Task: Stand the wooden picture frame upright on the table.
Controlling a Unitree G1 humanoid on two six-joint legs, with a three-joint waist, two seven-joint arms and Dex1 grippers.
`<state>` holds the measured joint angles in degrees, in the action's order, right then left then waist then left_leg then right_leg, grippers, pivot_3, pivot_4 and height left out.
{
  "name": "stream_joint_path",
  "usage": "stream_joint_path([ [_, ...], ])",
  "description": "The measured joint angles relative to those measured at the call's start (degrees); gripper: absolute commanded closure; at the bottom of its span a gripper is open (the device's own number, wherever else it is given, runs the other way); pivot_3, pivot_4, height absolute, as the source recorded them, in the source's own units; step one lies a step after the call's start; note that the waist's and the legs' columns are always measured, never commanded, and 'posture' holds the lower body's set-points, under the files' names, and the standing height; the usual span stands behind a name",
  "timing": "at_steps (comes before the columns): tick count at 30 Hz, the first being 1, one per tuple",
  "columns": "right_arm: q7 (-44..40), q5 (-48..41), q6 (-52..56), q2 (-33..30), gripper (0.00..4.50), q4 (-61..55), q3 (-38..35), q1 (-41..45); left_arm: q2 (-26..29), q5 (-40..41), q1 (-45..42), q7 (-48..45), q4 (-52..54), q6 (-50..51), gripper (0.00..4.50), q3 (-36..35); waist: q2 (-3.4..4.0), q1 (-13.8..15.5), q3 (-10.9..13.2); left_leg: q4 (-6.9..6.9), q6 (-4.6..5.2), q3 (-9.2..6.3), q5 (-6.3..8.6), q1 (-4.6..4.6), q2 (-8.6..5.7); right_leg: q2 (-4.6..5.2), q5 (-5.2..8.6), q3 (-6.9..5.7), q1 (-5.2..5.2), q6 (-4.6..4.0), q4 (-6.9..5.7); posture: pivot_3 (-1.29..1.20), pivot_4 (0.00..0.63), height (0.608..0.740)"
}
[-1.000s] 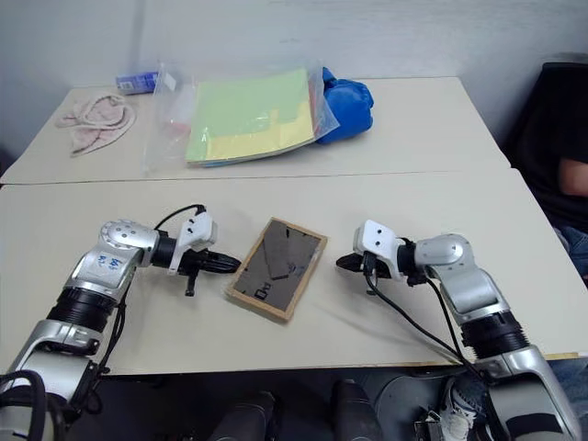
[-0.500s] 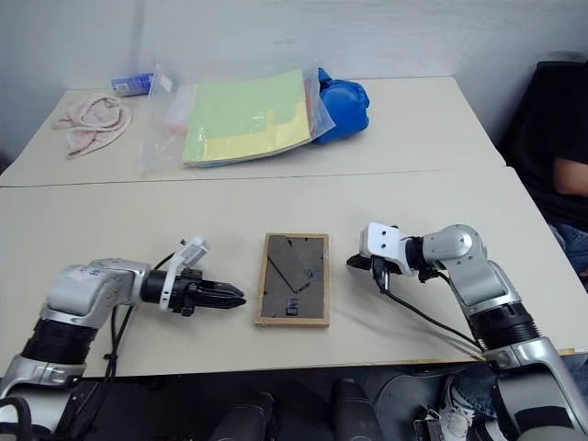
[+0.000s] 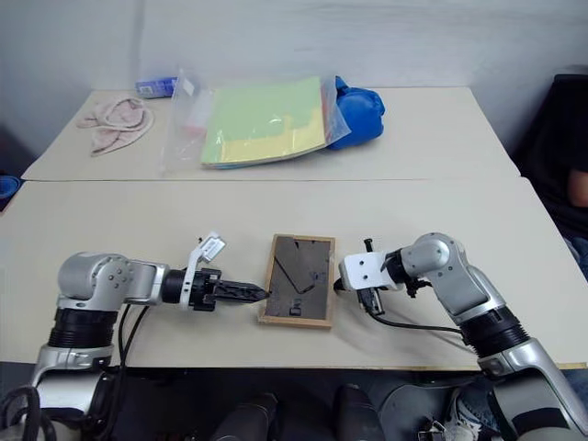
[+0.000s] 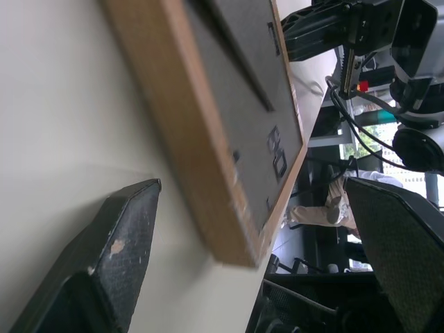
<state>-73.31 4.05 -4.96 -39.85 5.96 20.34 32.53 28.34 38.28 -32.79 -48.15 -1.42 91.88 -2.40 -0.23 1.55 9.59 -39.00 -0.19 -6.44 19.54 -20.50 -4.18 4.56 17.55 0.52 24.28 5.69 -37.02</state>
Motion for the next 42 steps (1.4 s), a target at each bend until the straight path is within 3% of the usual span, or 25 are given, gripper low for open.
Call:
stream_joint_path([
  [6,0.36,0.61,0.08,0.29,4.5,-0.02,0.01,0.01,-4.65,2.51,-3.48,3.59,-4.99,-0.01,0.02,1.4,0.06,0.05,-0.03,0.0,0.02,-0.37,0.04,0.24,-0.07,0.01,0.01,-0.12,-0.49,0.03,0.25,0.0,0.15,0.74],
  [13,0.76,0.69,0.46,0.21,4.5,-1.24,0.01,-0.51,-4.48,6.41,-5.24,5.61,-8.41,0.03,0.02,2.41,0.06,-0.4,-0.02,0.04,-0.04,-0.37,0.07,0.2,-0.02,-0.03,0.03,-0.09,-0.37,0.06,0.25,0.0,0.15,0.74],
  [16,0.21,0.47,1.35,-0.07,4.5,-1.98,0.01,-0.57,-2.46,8.66,-5.11,6.14,-8.36,0.2,0.62,3.65,0.06,-0.6,0.0,0.06,-0.06,-0.37,0.08,0.18,-0.01,-0.05,0.03,-0.07,-0.32,0.06,0.24,0.0,0.15,0.74],
  [24,0.69,-1.02,5.88,-0.04,4.5,-5.07,-0.65,-2.03,-1.41,12.55,-4.84,7.07,-8.33,0.63,3.1,3.36,0.06,-0.92,0.03,0.06,-0.08,-0.35,0.07,-0.08,-0.01,-0.05,0.03,-0.03,0.02,0.05,0.15,0.0,0.15,0.74],
  [28,0.12,-5.74,11.85,-2.44,4.5,-8.15,-4.1,-3.46,0.05,13.28,-4.84,7.28,-8.11,0.67,3.24,1.85,0.11,-1.13,0.08,-0.07,-0.09,-0.37,0.06,-0.45,-0.03,-0.05,0.03,-0.01,0.37,0.05,0.05,0.0,0.15,0.74],
  [31,-1.32,-14.39,23.46,-5.41,3.94,-9.26,-11.49,-1.52,2.32,13.36,-4.84,6.91,-7.33,0.28,3.24,0.08,0.09,-1.2,0.12,-0.1,-0.1,-0.41,0.05,-0.6,-0.01,-0.04,0.03,-0.04,0.48,0.04,0.05,0.0,0.15,0.74],
  [36,-2.93,-29.61,43.34,-7.48,2.37,-14.79,-18.9,4.55,4.85,13.23,-4.96,4.56,-3.58,-3.25,3.24,0.3,0.11,-1.58,0.17,0.01,-0.13,-0.49,0.05,-0.63,0.03,-0.05,0.04,-0.09,0.51,0.01,0.11,0.0,0.15,0.74],
  [42,5.96,-35.81,54.67,2.9,0.29,-14.6,-17.65,11.44,6.56,13.57,-7.95,-1.52,-0.59,-7.38,3.24,2.38,0.04,-1.58,0.23,0.0,-0.14,-0.48,0.04,-0.73,-0.01,-0.01,0.04,-0.07,0.63,0.01,0.08,0.0,0.15,0.74],
])
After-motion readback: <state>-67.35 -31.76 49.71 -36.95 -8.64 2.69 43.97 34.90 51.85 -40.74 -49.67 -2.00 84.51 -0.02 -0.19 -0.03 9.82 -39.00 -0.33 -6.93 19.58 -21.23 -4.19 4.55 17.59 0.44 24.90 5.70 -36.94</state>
